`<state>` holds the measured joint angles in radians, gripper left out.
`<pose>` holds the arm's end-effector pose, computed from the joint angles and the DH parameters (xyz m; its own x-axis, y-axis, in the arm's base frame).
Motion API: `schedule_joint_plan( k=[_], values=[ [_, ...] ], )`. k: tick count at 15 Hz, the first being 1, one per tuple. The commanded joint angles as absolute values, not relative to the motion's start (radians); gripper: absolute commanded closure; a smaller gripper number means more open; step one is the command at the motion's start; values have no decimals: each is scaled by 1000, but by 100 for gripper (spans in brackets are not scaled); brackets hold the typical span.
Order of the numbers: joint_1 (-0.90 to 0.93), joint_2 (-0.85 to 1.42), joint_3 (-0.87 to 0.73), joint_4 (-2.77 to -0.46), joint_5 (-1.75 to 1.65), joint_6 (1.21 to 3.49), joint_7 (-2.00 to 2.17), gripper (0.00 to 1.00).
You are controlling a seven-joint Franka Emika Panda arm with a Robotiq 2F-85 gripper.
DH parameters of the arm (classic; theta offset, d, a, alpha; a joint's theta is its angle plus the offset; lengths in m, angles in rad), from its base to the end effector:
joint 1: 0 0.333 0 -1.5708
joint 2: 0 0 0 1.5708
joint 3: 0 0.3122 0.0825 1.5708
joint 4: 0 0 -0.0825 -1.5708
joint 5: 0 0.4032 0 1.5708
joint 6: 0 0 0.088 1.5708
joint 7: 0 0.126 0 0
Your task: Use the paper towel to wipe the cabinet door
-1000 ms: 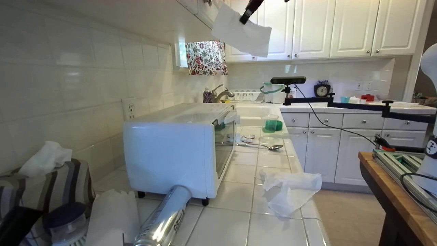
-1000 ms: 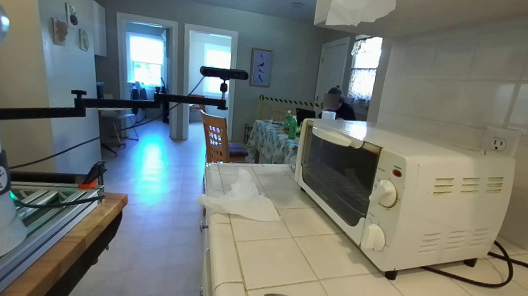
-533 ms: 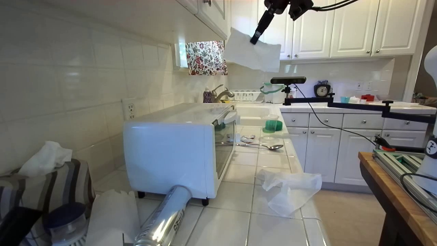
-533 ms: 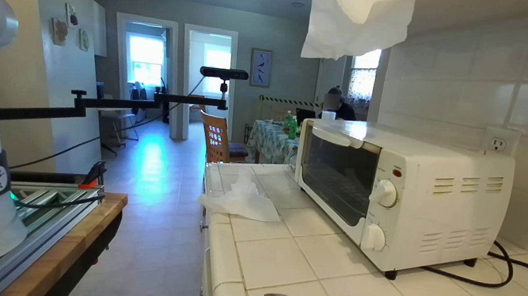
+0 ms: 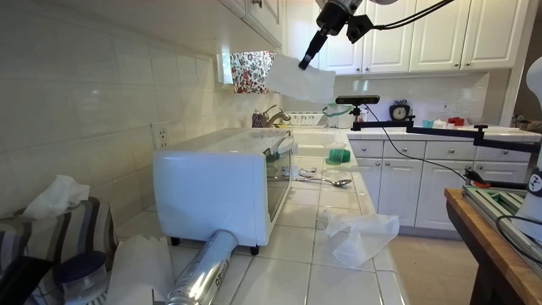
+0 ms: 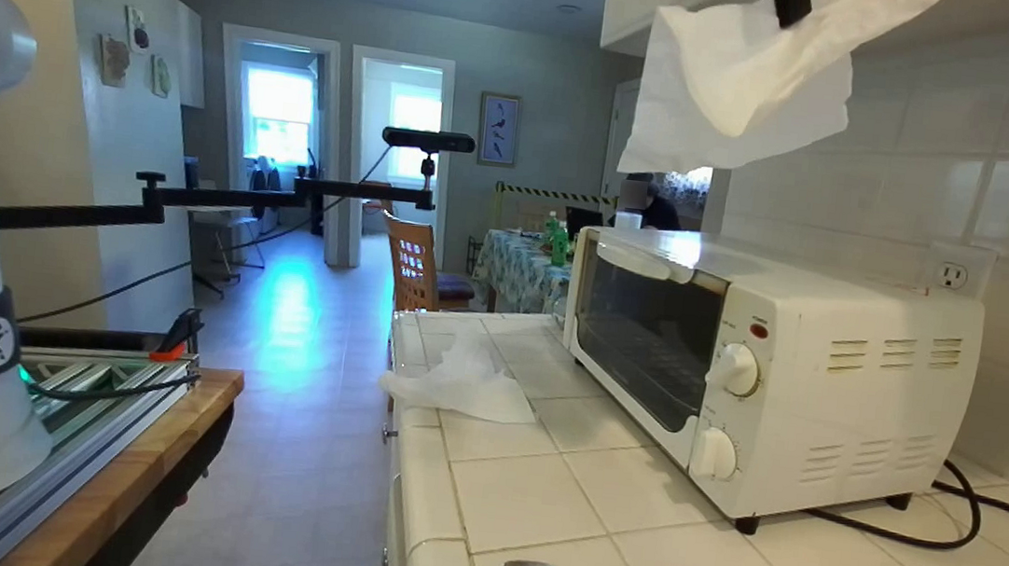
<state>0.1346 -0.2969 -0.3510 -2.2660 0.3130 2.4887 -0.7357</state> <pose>0.5194 -0.1216 0.5002 0.7877 0.2494 0.5633 0.3001 -0.9539 0.0027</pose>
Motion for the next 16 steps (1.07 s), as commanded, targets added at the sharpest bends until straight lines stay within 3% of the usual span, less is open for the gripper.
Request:
schedule_joint_plan(
  k=[1,4,5,7,16],
  values=[
    [133,-260,-327,-2242,400,2508,-833,100],
    [129,-255,-303,-2240,438,2516,-866,100],
    [127,-256,-297,-2237,445,2514,-873,74],
    [120,-258,-286,-2235,438,2518,-878,68],
    [116,-267,-265,-2231,434,2506,-865,2]
  ],
)
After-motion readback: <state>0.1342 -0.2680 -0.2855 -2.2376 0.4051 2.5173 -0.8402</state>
